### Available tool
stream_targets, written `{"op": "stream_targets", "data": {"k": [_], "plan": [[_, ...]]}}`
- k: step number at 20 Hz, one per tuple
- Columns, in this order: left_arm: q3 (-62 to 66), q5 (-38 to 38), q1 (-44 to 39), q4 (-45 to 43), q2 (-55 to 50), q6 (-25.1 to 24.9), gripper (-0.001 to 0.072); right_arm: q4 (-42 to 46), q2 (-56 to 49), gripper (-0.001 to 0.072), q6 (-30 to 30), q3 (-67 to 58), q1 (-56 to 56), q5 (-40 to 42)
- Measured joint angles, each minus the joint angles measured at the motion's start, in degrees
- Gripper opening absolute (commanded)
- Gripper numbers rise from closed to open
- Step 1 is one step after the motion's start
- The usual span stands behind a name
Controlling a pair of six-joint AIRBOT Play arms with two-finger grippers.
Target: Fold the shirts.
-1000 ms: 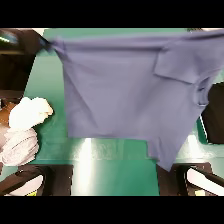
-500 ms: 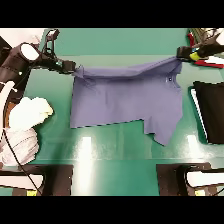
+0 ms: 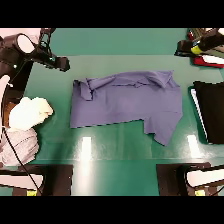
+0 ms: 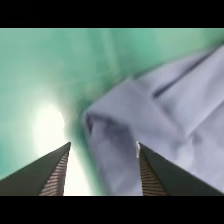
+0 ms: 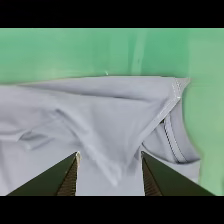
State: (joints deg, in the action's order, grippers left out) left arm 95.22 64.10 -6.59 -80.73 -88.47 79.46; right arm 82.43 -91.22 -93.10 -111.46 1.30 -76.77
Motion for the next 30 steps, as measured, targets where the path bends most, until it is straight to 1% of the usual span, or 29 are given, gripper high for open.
{"op": "stream_targets", "data": {"k": [4, 8, 10, 12, 13, 15, 17, 23, 27, 30], "plan": [[-4.5, 8.9, 0.0, -2.4, 2.5, 1.4, 0.0499, -0.2, 4.4, 0.0449, 3.2, -1.2, 0.3, -6.4], [-17.7, 11.0, 0.2, -3.2, 9.0, 1.9, 0.0499, -0.3, 8.8, 0.0448, 4.7, -1.5, 0.3, -9.8], [-25.5, 9.7, 2.1, -1.7, 13.2, 2.4, 0.0499, -0.3, 10.6, 0.0448, 5.0, -1.6, 0.3, -10.5], [-32.2, 7.9, 6.1, 2.5, 17.0, 2.6, 0.0499, -0.3, 11.9, 0.0448, 5.3, -1.6, 0.3, -11.0], [-35.3, 7.4, 8.4, 6.1, 18.5, 1.9, 0.05, -0.3, 12.6, 0.0448, 5.4, -1.6, 0.3, -11.2], [-40.5, 6.9, 12.4, 13.7, 20.3, -1.1, 0.0499, -0.4, 13.2, 0.0448, 5.6, -1.6, 0.3, -11.5], [-45.3, 6.3, 14.6, 19.3, 21.3, -3.8, 0.05, -0.4, 13.6, 0.0448, 5.7, -1.6, 0.3, -11.8], [-56.8, 1.4, 16.6, 29.6, 22.1, -8.5, 0.0499, -0.4, 14.0, 0.0448, 5.8, -1.6, -1.2, -12.1], [-59.8, -1.2, 16.7, 32.9, 22.2, -10.1, 0.0499, -0.4, 14.0, 0.0448, 5.8, -1.6, -1.7, -12.2], [-60.6, -2.9, 14.2, 34.1, 21.7, -10.5, 0.0499, -0.4, 14.0, 0.0448, 5.8, -1.6, -1.9, -12.2]]}}
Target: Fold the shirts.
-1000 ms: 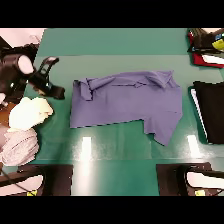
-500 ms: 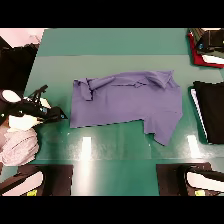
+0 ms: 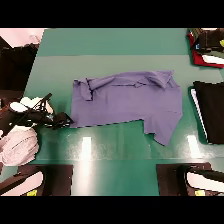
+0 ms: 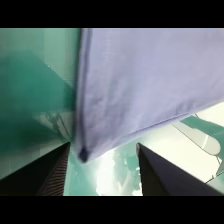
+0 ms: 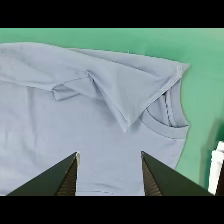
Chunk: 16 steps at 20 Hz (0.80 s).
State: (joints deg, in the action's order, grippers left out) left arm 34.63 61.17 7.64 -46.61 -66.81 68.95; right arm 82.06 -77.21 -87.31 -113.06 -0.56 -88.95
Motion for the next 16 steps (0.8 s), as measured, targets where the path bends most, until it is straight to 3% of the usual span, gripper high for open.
{"op": "stream_targets", "data": {"k": [3, 5, 11, 16], "plan": [[-0.1, -2.3, -3.4, 0.7, -0.5, 0.9, 0.049, 0.0, 0.0, 0.0448, 0.0, 0.0, 0.0, -0.4], [0.4, -4.1, -4.5, 0.1, -0.7, 1.7, 0.0056, 0.1, 0.0, 0.0447, 0.0, 0.0, 0.0, -1.1], [6.7, -2.4, -5.6, -3.1, -0.8, 2.8, 0.0024, 0.0, 0.5, 0.0446, 0.4, 2.1, 3.5, -5.3], [14.5, 3.6, -5.8, -11.0, -0.3, 3.1, 0.0025, -6.4, 3.8, 0.0446, 2.3, 20.3, 11.9, -5.0]]}}
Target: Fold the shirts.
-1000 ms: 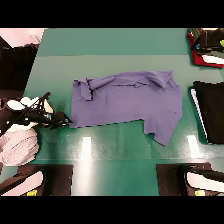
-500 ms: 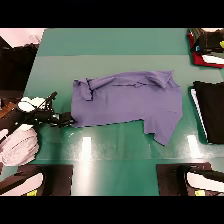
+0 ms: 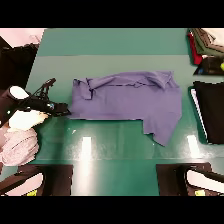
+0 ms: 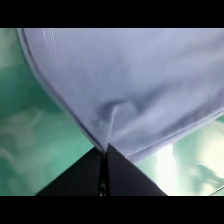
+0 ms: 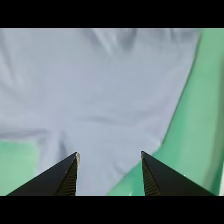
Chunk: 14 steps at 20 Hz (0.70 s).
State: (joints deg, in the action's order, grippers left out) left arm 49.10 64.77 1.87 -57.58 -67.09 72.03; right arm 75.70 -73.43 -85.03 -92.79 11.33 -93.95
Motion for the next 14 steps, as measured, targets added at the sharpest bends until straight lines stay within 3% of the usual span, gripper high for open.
{"op": "stream_targets", "data": {"k": [4, 7, 14], "plan": [[2.0, 1.8, 0.0, -2.6, 0.2, 0.1, 0.0025, -3.4, 2.3, 0.0444, 1.4, 20.2, 9.4, 7.0], [2.5, 1.9, 0.0, -3.4, 0.3, 0.8, 0.0025, -9.5, 1.4, 0.0381, 5.1, 32.0, 16.6, 11.4], [2.7, 1.9, 0.0, -3.7, 0.3, 1.6, 0.0025, -17.8, -4.2, 0.0381, 11.8, 43.7, 21.6, 18.1]]}}
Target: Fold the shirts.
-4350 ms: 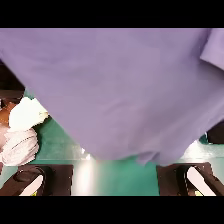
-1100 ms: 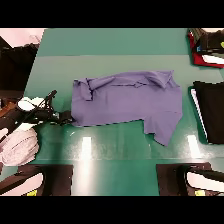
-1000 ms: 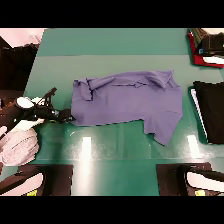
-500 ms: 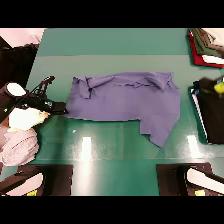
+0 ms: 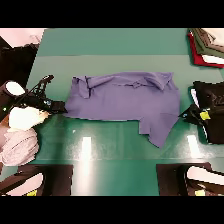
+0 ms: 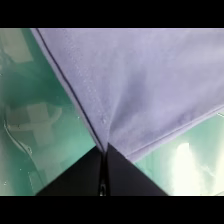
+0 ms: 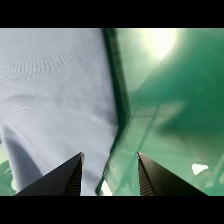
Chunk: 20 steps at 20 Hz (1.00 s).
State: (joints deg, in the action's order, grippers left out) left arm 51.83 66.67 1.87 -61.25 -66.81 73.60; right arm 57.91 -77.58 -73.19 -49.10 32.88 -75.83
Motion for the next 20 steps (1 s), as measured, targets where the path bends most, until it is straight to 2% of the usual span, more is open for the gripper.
{"op": "stream_targets", "data": {"k": [3, 4, 7, 11, 14, 20], "plan": [[0.0, 0.0, 0.0, 0.0, 0.0, 0.7, 0.0025, -2.3, -1.1, 0.0375, 0.9, 1.1, -2.2, 2.9], [0.0, 0.0, 0.0, 0.0, 0.0, 0.9, 0.0025, -2.8, -1.3, 0.0312, 1.0, 1.2, -3.0, 3.8], [0.0, -0.1, 0.0, 0.0, 0.0, 1.2, 0.0025, -2.8, -1.7, 0.0025, 1.4, 1.6, -4.5, 7.4], [1.0, 0.0, 0.0, 0.1, 0.0, 1.7, 0.0025, -2.1, -0.3, 0.0018, 2.3, 1.5, -5.2, 9.4], [7.0, 0.9, 0.0, 0.2, 0.0, 2.4, 0.0025, -4.8, 4.8, 0.0018, 2.6, -1.7, -5.4, 8.9], [36.3, 6.1, 0.0, 0.2, 0.2, 3.8, 0.0025, -11.9, 18.8, 0.0018, 2.4, -20.7, -7.5, 8.5]]}}
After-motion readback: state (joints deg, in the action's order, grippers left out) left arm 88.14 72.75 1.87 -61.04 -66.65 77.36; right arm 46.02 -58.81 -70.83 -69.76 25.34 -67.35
